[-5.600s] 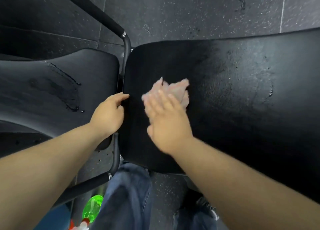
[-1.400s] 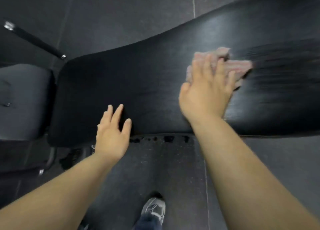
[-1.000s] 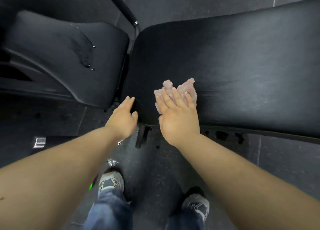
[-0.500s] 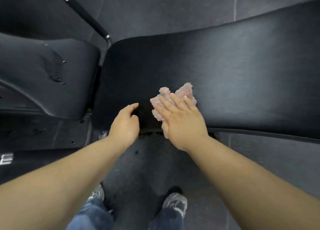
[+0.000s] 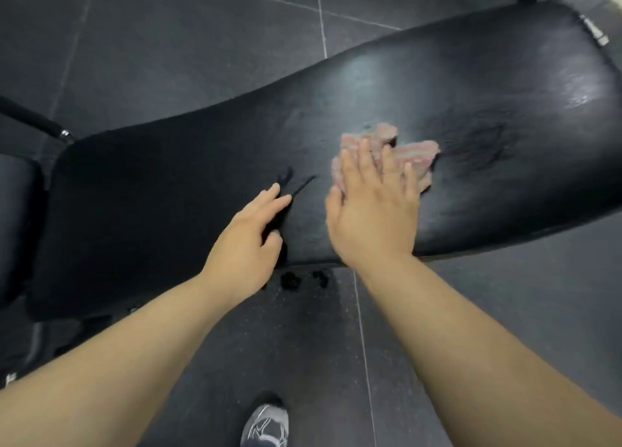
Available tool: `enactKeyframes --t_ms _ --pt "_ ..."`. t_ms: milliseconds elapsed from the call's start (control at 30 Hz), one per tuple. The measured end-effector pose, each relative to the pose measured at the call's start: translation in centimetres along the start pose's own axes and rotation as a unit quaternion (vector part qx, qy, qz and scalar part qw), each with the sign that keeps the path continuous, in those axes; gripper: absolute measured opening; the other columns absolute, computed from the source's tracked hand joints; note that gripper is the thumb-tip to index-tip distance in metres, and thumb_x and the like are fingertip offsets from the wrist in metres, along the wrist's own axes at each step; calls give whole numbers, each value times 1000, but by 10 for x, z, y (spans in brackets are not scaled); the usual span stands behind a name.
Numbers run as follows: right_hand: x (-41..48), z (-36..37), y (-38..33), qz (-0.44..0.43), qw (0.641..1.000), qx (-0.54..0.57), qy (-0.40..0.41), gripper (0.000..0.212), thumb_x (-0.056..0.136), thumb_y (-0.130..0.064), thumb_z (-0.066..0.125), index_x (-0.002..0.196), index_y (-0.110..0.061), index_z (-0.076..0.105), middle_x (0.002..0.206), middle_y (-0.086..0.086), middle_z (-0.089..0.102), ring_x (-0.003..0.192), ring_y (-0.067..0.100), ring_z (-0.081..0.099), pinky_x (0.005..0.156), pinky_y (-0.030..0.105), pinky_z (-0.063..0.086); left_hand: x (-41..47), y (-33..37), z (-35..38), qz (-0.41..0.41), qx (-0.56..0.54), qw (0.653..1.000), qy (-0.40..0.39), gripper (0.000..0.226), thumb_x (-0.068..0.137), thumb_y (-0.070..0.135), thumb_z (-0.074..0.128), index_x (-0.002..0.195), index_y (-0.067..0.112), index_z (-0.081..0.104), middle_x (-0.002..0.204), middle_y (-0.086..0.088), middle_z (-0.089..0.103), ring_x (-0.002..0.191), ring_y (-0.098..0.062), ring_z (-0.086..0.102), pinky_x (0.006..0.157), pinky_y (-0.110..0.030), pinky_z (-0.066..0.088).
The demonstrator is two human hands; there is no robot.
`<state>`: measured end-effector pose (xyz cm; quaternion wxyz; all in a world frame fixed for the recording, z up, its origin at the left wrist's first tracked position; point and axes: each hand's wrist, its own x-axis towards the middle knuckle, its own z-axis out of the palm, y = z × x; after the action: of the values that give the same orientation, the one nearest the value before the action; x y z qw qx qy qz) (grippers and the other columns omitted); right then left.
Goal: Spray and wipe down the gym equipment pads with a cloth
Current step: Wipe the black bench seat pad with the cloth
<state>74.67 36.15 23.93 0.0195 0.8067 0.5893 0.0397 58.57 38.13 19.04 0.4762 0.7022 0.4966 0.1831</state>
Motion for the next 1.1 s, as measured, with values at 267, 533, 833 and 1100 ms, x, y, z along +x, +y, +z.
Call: enactKeyframes --t_ms 267,533,833,1100 --pt "-69 61 -126 -310 934 15 -174 78 56 -20 77 132 -15 57 134 4 59 130 32 49 103 39 23 -124 -152 -68 -280 -63 957 51 50 95 6 49 136 36 52 144 15 50 120 -9 56 97 -20 43" --pt "-148 57 -236 -53 804 417 -420 17 94 -35 51 86 -22 59 78 -3 72 73 17 68 63 29 53 -235 -203 -82 -358 -529 758 132 56 89 9 65 135 36 49 134 12 56 120 -7 55 97 -35 47" --pt "-333 96 -331 3 613 429 -663 60 77 -41 74 122 -5 58 94 21 72 97 41 69 92 48 52 -426 -292 -77 -393 -525 736 170 19 69 30 83 85 22 77 83 0 72 80 -15 61 81 -30 48" --pt "-435 113 -396 14 581 408 -704 27 98 -21 58 123 -12 64 112 6 73 106 22 69 96 41 52 -560 -344 -69 -368 -661 612 228 45 71 20 80 114 11 68 98 -3 73 91 -15 65 99 -32 43"
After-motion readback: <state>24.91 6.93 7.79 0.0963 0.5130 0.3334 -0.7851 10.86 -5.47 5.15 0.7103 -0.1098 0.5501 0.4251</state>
